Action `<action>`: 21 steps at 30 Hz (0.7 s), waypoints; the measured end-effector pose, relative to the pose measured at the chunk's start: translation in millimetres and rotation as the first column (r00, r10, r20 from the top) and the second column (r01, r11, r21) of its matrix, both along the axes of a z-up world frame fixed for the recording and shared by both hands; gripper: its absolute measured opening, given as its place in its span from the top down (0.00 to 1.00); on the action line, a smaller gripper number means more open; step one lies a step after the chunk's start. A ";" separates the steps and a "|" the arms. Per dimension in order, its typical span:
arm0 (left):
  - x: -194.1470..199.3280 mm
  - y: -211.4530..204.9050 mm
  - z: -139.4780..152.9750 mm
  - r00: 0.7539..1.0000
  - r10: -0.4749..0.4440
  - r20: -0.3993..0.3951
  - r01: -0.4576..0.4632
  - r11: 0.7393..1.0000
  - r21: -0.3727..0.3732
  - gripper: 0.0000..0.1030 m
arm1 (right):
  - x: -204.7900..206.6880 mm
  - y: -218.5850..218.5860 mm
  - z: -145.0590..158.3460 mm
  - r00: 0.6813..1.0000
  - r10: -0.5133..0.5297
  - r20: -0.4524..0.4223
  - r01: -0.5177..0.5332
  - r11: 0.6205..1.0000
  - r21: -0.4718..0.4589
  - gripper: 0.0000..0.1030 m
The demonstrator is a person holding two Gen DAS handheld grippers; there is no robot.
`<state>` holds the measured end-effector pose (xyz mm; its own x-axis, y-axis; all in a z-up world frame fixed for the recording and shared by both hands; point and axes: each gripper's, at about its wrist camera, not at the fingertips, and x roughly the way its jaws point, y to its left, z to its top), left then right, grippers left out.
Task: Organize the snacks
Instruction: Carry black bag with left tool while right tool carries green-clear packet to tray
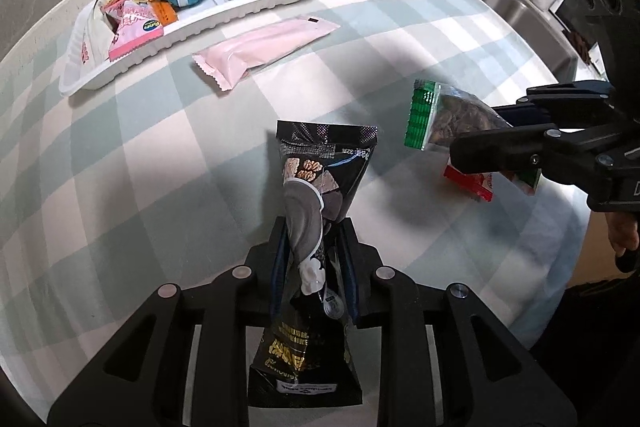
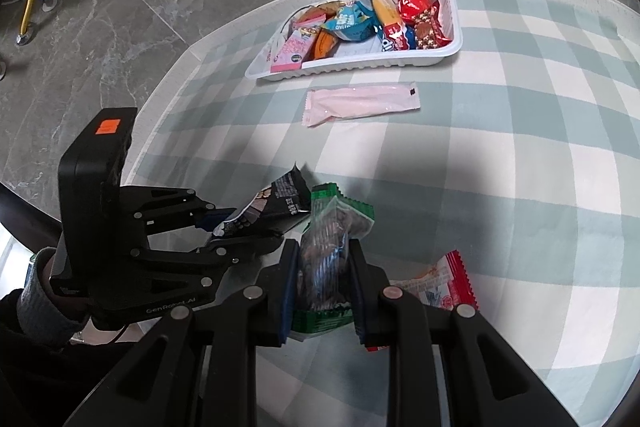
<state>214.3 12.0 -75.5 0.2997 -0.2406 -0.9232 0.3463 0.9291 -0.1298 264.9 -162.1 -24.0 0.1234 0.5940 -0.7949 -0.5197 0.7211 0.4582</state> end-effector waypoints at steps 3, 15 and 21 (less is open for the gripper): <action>-0.1 -2.1 -0.3 1.000 -0.010 0.005 0.010 1.000 0.012 0.78 | 0.1 0.8 -2.6 1.000 0.000 -0.007 0.000 1.000 -0.007 0.75; -3.2 -1.1 0.0 1.000 -0.002 0.021 0.001 1.000 0.023 0.83 | 1.6 1.4 -2.0 1.000 -0.001 -0.009 0.001 1.000 -0.005 0.75; -6.1 5.3 5.5 0.999 0.018 0.031 -0.018 1.000 0.001 0.83 | 6.6 -0.1 2.3 1.000 -0.010 -0.019 0.010 1.000 0.011 0.75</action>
